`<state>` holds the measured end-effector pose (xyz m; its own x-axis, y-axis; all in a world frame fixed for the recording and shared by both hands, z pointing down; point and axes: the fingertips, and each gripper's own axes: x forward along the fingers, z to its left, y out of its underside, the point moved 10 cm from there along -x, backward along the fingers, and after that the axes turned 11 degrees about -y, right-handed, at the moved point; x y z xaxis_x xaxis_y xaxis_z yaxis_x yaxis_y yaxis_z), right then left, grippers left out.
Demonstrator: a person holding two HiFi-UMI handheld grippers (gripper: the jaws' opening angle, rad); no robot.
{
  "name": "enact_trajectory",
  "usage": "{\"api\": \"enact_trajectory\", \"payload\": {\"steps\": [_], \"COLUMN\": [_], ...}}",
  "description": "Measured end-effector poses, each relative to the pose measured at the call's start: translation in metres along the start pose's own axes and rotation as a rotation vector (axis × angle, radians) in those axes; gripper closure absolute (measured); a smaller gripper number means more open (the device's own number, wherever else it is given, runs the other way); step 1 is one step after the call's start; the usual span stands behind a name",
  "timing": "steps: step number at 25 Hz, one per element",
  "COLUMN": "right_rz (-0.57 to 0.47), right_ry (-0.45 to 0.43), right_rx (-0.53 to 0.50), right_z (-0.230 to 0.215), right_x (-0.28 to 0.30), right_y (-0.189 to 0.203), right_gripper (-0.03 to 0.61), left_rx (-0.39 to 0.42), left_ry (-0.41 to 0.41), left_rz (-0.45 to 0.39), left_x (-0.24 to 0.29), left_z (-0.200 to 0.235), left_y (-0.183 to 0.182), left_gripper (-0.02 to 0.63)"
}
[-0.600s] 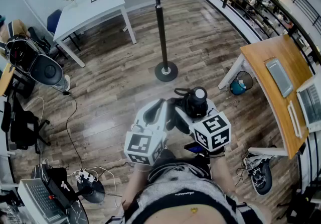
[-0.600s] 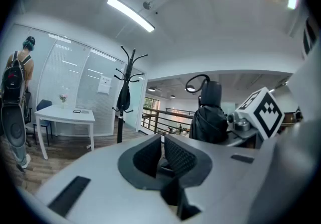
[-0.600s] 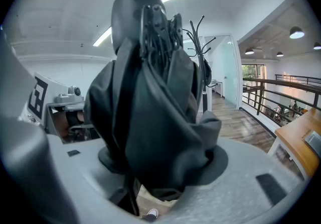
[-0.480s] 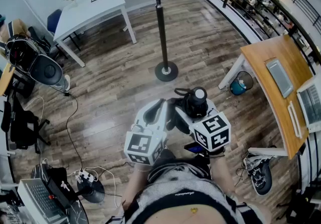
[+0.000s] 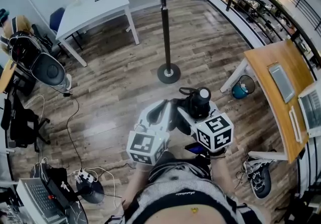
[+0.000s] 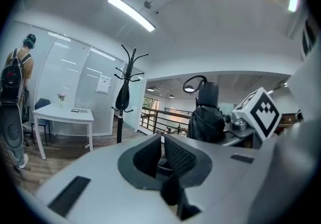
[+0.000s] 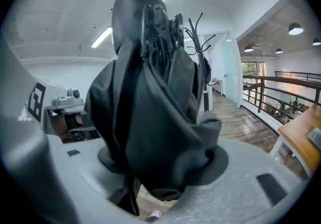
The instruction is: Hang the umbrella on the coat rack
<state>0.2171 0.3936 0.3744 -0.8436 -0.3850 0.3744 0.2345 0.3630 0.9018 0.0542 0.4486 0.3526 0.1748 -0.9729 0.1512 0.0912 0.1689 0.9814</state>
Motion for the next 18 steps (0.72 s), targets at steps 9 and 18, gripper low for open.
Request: {"api": "enact_trajectory", "payload": {"steps": [9, 18], "right_rz": [-0.007, 0.012], "right_ry": [0.008, -0.007], "right_rx": [-0.014, -0.02], "right_z": [0.008, 0.012], "right_x": [0.021, 0.035], "right_y": [-0.007, -0.012], "right_gripper": [0.314, 0.314], "left_rx": [0.006, 0.011], "left_ry": [0.017, -0.006], "left_rz": [0.005, 0.01], "left_x": [0.001, -0.001], "left_z": [0.023, 0.04], "left_y": [-0.001, -0.003], "left_gripper": [0.594, 0.594]}}
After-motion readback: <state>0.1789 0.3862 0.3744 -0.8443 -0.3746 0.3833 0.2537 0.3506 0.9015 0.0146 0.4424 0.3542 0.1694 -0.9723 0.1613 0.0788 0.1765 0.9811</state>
